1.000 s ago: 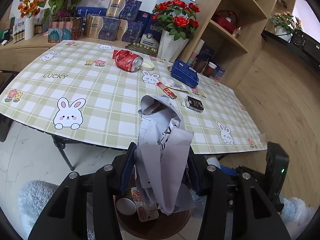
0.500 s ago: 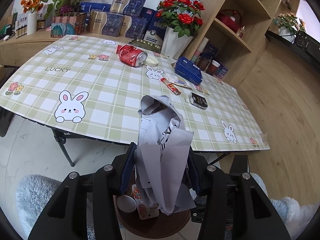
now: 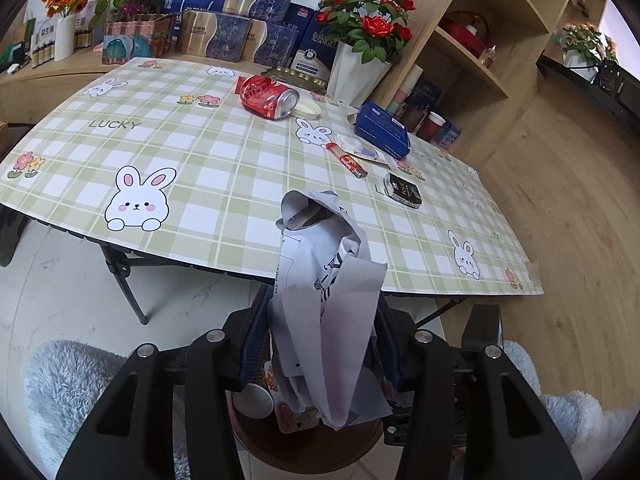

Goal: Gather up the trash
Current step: 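Open the right gripper to drop the clear lid into the bin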

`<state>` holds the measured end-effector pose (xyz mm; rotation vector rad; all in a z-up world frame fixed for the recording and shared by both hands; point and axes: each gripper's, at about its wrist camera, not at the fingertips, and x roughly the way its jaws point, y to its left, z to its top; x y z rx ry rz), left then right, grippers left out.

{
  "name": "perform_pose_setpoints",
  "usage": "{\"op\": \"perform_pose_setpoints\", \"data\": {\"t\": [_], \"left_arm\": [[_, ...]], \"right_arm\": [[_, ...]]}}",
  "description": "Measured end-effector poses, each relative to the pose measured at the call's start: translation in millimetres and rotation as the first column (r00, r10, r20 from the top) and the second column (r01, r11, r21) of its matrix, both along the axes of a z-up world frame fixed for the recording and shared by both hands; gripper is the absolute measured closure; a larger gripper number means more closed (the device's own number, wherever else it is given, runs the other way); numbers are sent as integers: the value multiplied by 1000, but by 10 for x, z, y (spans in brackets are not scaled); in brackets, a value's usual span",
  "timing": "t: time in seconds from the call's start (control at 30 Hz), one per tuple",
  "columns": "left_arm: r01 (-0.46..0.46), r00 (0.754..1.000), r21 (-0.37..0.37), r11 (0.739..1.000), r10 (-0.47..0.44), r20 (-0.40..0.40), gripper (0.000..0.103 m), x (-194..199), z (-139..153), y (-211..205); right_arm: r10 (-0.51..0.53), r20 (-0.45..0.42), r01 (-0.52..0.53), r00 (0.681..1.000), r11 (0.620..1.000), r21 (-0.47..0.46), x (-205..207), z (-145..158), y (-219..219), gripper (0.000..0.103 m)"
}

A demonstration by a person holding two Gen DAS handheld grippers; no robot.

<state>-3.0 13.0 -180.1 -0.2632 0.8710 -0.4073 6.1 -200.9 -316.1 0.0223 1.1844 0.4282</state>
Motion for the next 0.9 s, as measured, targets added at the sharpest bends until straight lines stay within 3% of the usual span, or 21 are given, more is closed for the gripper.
{"op": "perform_pose_setpoints", "data": {"t": [0.13,0.37,0.5,0.67,0.77,0.9], "left_arm": [[12,1000,8,1000,-12,2,56,-12,-15,-33],[46,998,31,998,-47,35,55,-54,-21,-114],[84,994,74,994,-89,69,55,-50,-5,-186],[206,971,114,972,-217,96,53,-61,-32,-313],[269,953,122,956,-282,109,52,-93,-108,-384],[315,936,156,936,-334,111,52,-167,-276,-484]], "right_arm": [[-7,106,7,994,1000,4,-86,225,-17,8],[-104,257,106,961,994,5,-142,589,-228,6],[-154,369,166,917,986,1,-161,797,-429,6],[-196,494,237,847,971,-21,-230,983,-718,6],[-219,529,277,820,961,-31,-280,962,-865,6],[-305,502,351,809,936,4,-255,852,-1022,6]]}}
